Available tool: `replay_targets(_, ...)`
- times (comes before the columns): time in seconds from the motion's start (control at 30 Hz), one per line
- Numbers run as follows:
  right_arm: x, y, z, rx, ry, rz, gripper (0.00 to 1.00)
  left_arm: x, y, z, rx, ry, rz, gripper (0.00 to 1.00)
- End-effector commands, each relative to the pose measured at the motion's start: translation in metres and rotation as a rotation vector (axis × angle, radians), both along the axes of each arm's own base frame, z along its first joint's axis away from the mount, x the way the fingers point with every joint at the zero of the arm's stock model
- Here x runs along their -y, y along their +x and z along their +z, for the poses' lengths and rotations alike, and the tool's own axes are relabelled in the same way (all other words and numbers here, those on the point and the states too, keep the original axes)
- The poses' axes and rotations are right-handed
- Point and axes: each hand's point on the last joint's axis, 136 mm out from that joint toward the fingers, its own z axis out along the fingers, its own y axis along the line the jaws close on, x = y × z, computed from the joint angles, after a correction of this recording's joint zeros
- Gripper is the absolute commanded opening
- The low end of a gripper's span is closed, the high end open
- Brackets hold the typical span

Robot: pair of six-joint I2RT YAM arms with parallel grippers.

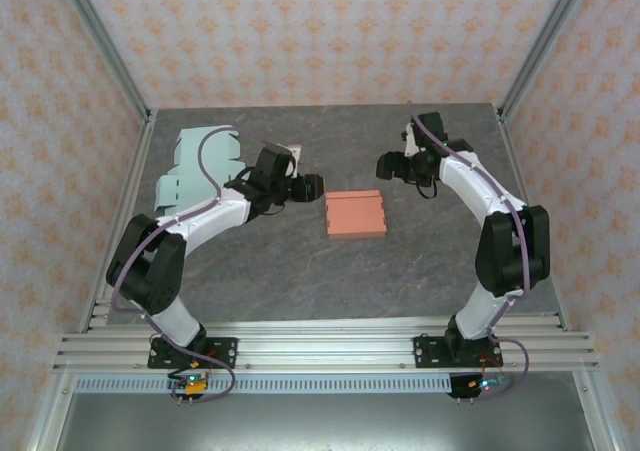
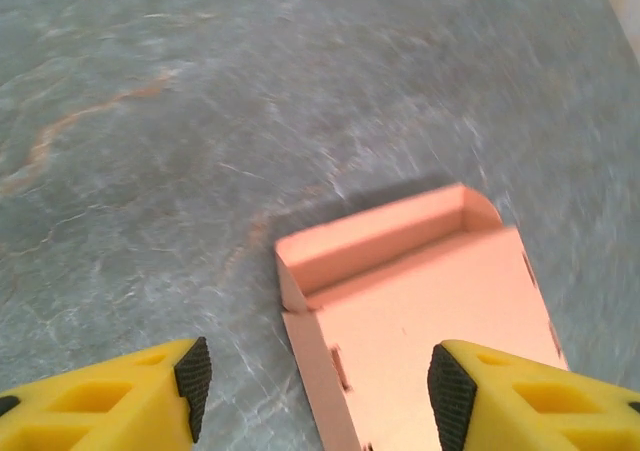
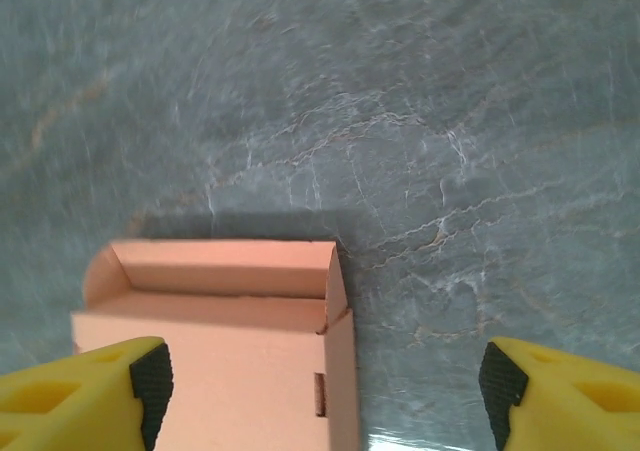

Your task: Fold the paper box

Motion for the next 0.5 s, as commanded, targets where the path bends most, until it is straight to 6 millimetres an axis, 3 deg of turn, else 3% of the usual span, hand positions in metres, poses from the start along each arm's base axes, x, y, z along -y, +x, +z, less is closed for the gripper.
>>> replay_targets(0.0, -0.020, -0.013, -0.017, -0.161, 0.164, -0.124, 0.80, 0.014, -0.016, -0.005, 0.089, 0.074, -0.148, 0.64)
replay_targets(0.07, -0.017, -0.022, -0.029, -0.216, 0.138, -0.077, 0.79, 0.018, -0.020, -0.013, 0.087, 0.068, -0.168, 0.63)
replay_targets(0.13, -0.026, -0.023, -0.036, -0.251, 0.160, 0.058, 0.79, 0.027, -0.028, -0.022, 0.115, 0.102, -0.230, 0.63)
replay_targets(0.23, -0.028, -0.004, -0.044, -0.244, 0.072, 0.186, 0.78, 0.039, -0.038, -0.037, 0.154, 0.191, -0.327, 0.63)
replay_targets(0.37, -0.022, 0.015, -0.053, -0.233, 0.019, 0.149, 0.77, 0.038, -0.041, -0.030, 0.232, 0.184, -0.323, 0.66)
replay_targets(0.47, -0.025, 0.001, -0.054, -0.284, 0.064, 0.115, 0.77, 0.025, -0.041, -0.029, 0.237, 0.240, -0.286, 0.67)
